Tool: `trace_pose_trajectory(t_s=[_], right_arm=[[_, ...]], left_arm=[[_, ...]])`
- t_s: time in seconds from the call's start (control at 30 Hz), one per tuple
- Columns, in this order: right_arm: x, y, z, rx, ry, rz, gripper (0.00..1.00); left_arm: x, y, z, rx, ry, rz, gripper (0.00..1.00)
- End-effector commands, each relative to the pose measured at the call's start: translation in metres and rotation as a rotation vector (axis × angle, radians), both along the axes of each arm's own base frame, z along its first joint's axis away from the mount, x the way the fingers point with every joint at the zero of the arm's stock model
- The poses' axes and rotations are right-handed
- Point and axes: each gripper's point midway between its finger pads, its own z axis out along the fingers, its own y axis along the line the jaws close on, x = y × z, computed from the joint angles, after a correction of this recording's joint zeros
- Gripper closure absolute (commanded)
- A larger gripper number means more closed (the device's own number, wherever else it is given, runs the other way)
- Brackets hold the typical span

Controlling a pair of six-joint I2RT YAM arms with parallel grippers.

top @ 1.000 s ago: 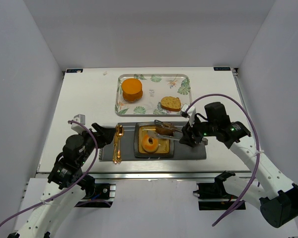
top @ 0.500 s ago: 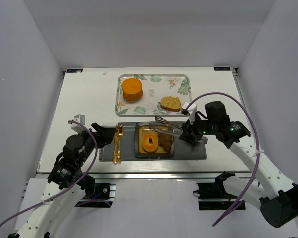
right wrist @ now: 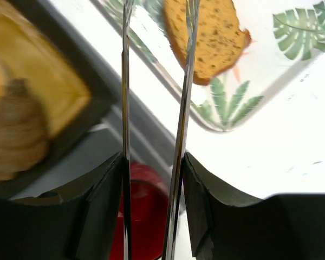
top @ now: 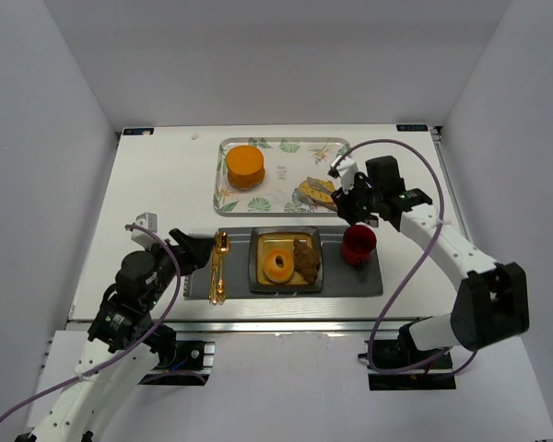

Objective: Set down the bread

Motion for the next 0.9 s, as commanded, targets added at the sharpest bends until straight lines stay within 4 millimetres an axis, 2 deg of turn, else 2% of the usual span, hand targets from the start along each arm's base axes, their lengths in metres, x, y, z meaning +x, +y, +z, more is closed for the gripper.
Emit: trace_pose_trajectory(t_s=[0.0, 0.23, 0.43, 0.63, 0.67, 0.77, 0.87], right_arm=[[0.041, -0.005, 0.020, -0.095, -0.176, 0.031, 0.49], [0.063, -0.009, -0.005, -0.184, -0.159, 0.043, 0.49], [0.074, -0.012, -0.012, -0.235, -0.161, 0.041, 0.52], [0.070, -0.016, -0.025, -0.288, -0.121, 0.081, 0.66], [0.070, -0.016, -0.023, -0.288, -0.118, 0.085, 0.73], [0.067, -0.011, -0.015, -0.261, -0.106, 0.094, 0.82], [0.064, -0.005, 0.003, -0.207, -0.107, 0.087, 0.86]], left_arm=[[-0.001, 0.004, 0.001, -0.002, -0.005, 0.016, 0.23], [-0.001, 0.003, -0.001, -0.005, -0.006, 0.015, 0.23], [0.003, 0.000, -0.001, 0.000, -0.002, 0.005, 0.23], [0.003, 0.000, -0.002, -0.001, -0.004, 0.004, 0.23], [0.003, -0.001, -0.001, -0.003, -0.006, 0.002, 0.23], [0.003, -0.001, -0.001, -0.003, -0.006, 0.002, 0.23], [0.003, -0.001, 0.000, -0.004, -0.009, 0.002, 0.23]])
